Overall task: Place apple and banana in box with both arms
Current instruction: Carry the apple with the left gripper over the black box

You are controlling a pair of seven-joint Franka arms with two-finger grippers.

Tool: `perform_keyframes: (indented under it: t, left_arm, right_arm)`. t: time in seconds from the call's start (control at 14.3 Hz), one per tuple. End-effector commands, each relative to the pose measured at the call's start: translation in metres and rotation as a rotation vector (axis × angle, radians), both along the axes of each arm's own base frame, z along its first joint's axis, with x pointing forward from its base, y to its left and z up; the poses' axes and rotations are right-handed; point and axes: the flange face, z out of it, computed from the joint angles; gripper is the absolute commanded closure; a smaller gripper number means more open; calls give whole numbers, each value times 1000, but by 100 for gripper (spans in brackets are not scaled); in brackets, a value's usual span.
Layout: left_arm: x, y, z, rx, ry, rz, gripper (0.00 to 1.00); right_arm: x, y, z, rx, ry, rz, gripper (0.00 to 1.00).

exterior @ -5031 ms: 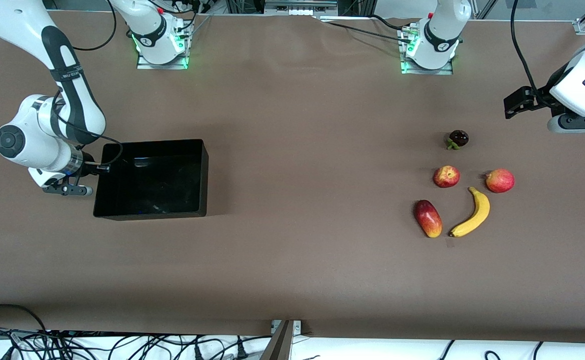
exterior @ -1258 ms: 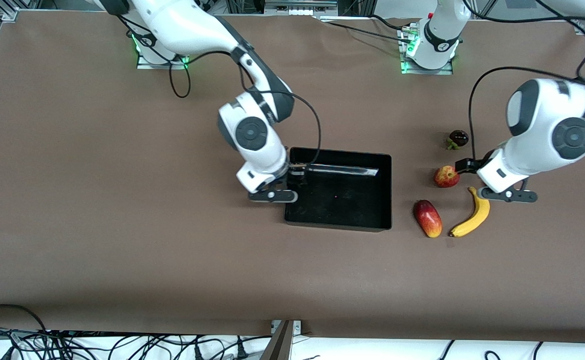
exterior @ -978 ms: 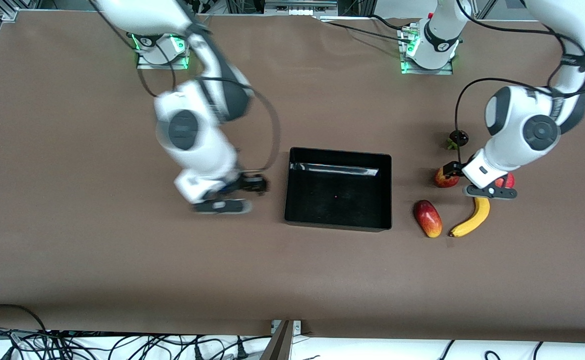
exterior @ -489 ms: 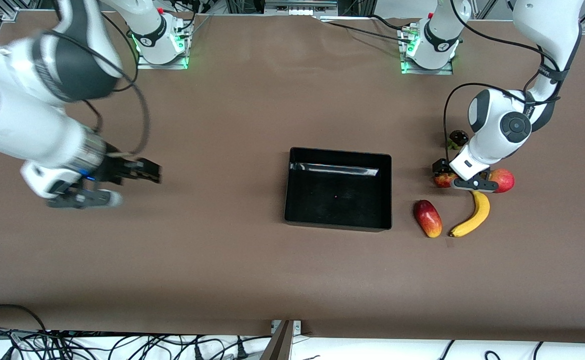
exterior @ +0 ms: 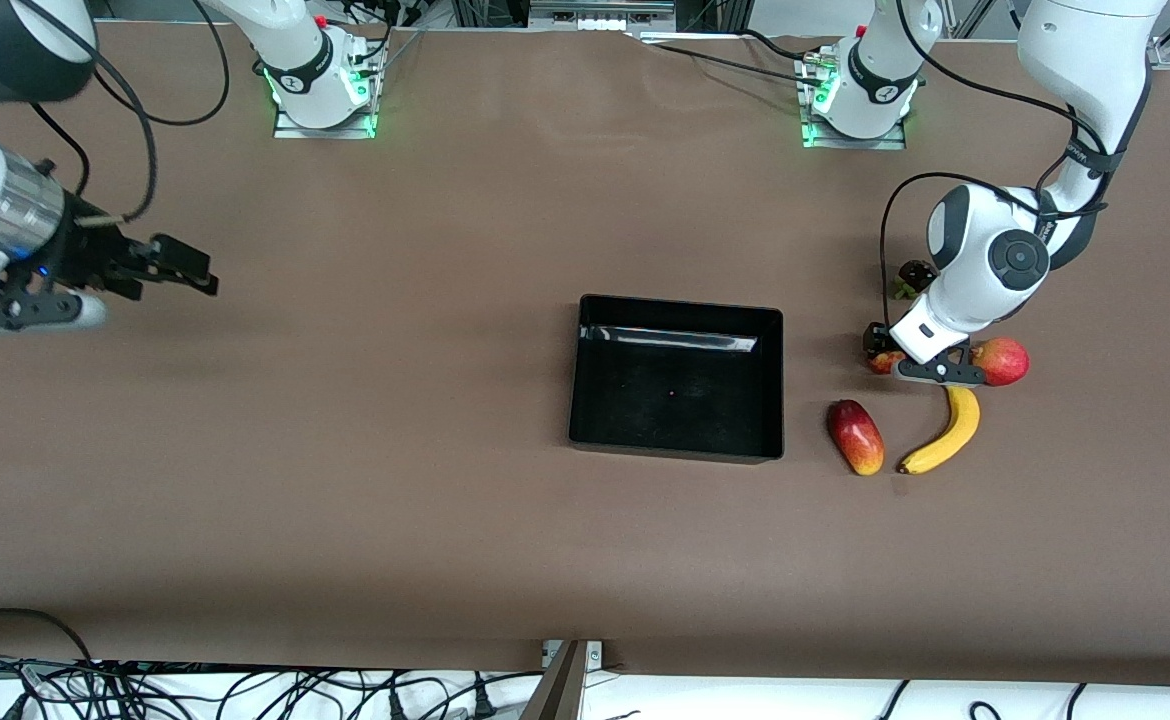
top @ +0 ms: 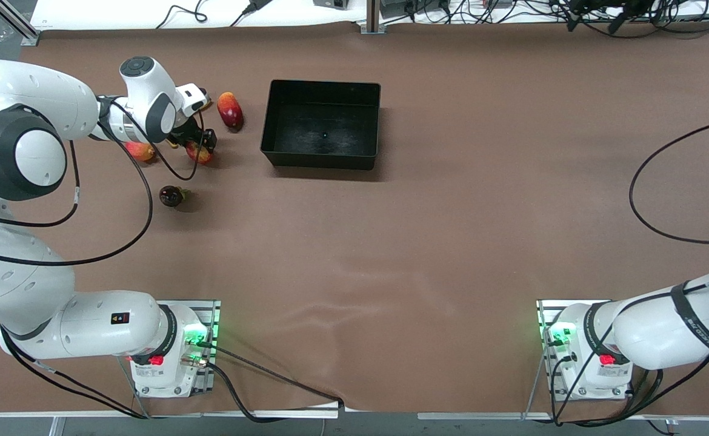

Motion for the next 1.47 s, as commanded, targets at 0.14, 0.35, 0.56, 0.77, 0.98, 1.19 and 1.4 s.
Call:
perform_keyframes:
  t: [0.14, 0.35, 0.56, 0.77, 0.98, 1.19, 1.4]
  left_arm:
    - [40, -7, 87, 13, 66, -78, 80]
    - [81, -65, 177, -2, 168, -141, 78]
    - [82, -143, 197, -16, 166, -76, 78]
    - [69, -225, 163, -14, 157, 28, 78]
    - [65, -254, 111, -32, 151, 17, 77]
    - [59, -272, 70, 21, 133, -65, 76]
    - [47, -293, 37, 26, 145, -110, 75]
  right_arm:
    - [-26, -8, 6, -81, -12, 51, 0]
    - [-25, 1, 13, -119, -29, 79, 0]
    - [-16, 1, 22, -113, -51, 72, 0]
    - [-14, 8, 29, -114, -67, 71, 0]
    - [-12, 4, 36, -117, -82, 69, 0]
    - [-10, 6, 35, -123, -84, 70, 0]
    - [-4, 6, 31, -112, -80, 66, 0]
